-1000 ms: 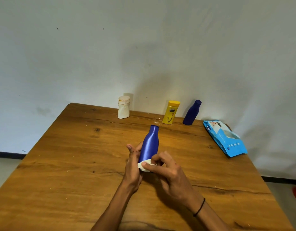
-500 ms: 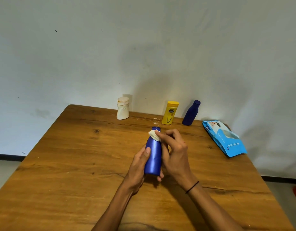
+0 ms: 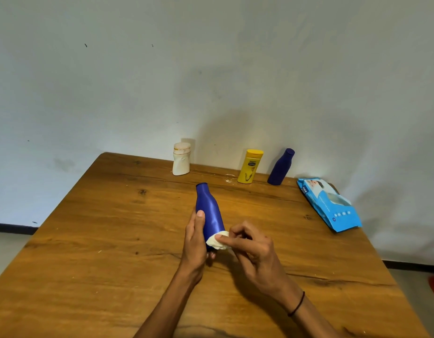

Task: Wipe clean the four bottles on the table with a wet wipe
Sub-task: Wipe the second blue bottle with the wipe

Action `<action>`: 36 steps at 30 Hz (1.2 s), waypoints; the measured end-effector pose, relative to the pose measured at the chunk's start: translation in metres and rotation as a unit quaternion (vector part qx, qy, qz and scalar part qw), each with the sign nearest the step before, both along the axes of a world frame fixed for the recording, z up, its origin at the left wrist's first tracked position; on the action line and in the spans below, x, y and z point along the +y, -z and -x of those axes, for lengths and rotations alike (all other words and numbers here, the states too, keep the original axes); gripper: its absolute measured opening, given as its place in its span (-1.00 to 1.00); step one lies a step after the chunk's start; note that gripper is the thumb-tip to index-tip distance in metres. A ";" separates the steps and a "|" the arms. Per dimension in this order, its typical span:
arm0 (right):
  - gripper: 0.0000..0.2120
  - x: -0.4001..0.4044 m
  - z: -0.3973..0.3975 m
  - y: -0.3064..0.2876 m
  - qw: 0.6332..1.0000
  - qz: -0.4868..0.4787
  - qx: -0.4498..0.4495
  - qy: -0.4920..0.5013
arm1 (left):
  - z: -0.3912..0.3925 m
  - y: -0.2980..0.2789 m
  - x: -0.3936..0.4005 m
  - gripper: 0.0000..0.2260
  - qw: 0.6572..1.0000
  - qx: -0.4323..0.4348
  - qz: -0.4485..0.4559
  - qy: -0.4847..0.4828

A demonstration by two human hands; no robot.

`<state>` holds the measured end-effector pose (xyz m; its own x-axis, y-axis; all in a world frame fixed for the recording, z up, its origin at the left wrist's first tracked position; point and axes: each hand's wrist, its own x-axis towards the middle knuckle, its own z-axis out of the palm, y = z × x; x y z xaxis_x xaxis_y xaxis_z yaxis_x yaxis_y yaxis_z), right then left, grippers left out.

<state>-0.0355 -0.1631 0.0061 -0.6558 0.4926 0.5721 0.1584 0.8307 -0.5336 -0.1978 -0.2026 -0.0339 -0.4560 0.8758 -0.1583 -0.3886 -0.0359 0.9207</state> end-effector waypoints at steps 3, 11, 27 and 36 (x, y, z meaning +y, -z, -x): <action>-0.57 -0.003 -0.002 0.005 0.999 -0.002 0.025 0.033 | -0.001 -0.005 0.000 -0.61 0.999 -0.027 -0.022 0.007; -0.69 -0.026 0.024 0.025 0.983 -0.005 0.099 0.155 | -0.009 -0.011 0.003 -0.69 0.994 -0.102 -0.029 0.007; -0.57 0.009 -0.001 0.033 0.960 -0.278 -0.027 0.019 | -0.011 -0.009 0.000 -0.78 0.965 -0.254 -0.049 0.045; -0.83 0.001 0.009 0.008 0.984 -0.023 0.110 0.140 | -0.017 -0.008 -0.007 -0.64 0.989 -0.020 -0.055 0.132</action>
<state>-0.0448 -0.1622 -0.0023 -0.3564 0.6068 0.7105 0.2693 0.7949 -0.5438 -0.1803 -0.2094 -0.0258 -0.2038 0.9766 -0.0683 -0.4333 -0.0274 0.9008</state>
